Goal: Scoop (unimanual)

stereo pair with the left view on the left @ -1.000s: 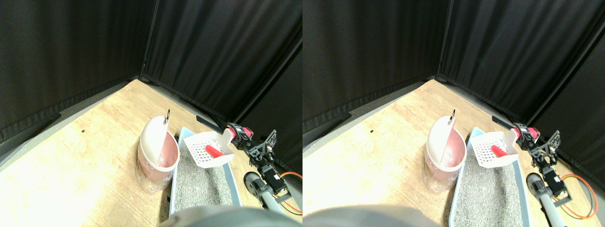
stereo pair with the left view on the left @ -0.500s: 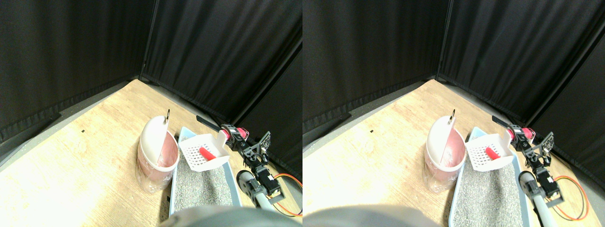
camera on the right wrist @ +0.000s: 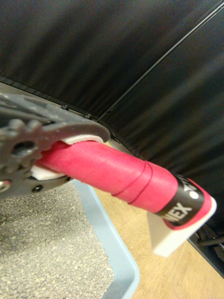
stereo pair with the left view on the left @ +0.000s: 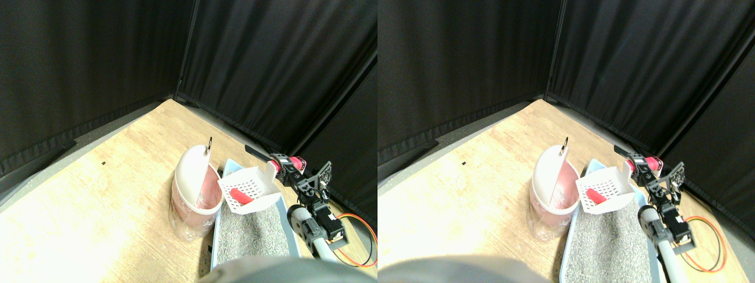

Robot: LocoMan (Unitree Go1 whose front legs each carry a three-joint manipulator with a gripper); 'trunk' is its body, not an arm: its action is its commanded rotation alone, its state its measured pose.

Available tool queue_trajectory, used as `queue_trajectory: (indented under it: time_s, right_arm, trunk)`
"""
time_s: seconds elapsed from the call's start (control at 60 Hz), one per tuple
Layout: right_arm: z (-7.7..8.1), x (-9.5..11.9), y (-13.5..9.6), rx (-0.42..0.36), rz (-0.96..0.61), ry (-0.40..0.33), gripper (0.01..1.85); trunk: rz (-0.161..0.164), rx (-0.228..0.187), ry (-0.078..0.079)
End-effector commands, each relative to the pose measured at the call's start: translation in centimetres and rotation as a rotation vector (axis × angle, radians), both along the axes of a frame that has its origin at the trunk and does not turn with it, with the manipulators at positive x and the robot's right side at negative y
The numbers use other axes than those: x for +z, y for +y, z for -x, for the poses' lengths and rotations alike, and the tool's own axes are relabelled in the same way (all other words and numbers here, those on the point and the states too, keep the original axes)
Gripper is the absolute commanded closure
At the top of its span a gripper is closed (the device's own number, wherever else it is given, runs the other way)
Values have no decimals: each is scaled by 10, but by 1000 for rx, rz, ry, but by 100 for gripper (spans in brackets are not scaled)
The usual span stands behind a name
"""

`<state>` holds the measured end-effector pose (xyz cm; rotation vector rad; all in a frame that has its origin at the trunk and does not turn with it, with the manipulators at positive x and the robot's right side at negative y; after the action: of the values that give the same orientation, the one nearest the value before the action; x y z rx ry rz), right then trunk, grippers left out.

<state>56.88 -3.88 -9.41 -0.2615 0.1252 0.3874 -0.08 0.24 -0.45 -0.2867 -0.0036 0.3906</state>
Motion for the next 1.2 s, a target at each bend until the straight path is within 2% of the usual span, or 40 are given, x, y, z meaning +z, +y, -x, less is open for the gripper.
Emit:
queue_trajectory:
  time_s: [0.017, 0.183, 0.65, 0.7, 0.717, 0.783, 0.817, 0.95, 1.2]
  right_arm:
    - [-1, 12, 7, 5, -31, -62, 181]
    - [-2, 15, 8, -34, -12, -48, 181]
    - [4, 29, 14, -42, 17, -46, 181]
    - [5, 30, 15, -41, 24, -45, 178]
    - [7, 31, 16, -37, 27, -41, 170]
    - [7, 30, 18, -21, 36, -52, 164]
    - [7, 30, 18, -12, 51, -63, 171]
    - [5, 30, 20, 7, 93, -80, 180]
    - [2, 25, 20, -12, 164, -72, 181]
  trunk:
    - [-10, 31, -9]
    - [-9, 33, -11]
    - [-7, 26, -7]
    - [-7, 26, -9]
    - [-7, 26, -9]
    - [-8, 27, -11]
    - [-8, 27, -11]
    - [-6, 28, -11]
    - [-5, 31, -10]
